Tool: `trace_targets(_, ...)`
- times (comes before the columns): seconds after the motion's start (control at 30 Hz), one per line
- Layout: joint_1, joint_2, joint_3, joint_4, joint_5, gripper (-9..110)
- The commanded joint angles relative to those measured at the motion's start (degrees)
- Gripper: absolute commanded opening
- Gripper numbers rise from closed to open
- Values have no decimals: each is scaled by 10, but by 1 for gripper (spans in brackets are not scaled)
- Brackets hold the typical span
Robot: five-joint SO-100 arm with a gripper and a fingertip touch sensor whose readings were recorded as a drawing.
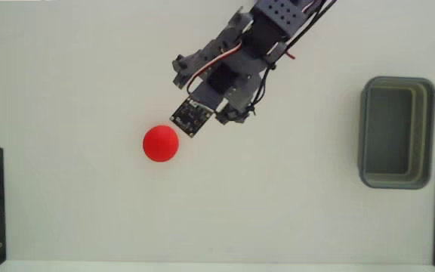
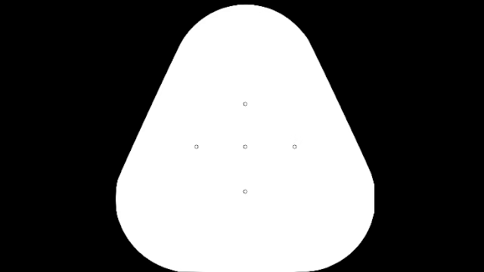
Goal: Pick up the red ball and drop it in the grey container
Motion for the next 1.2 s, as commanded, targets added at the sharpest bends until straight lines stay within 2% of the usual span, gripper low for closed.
trace_targets(0.0, 11, 0, -27, -15, 3, 110)
trace_targets(1.17, 11, -145, -94, -92, 3, 110)
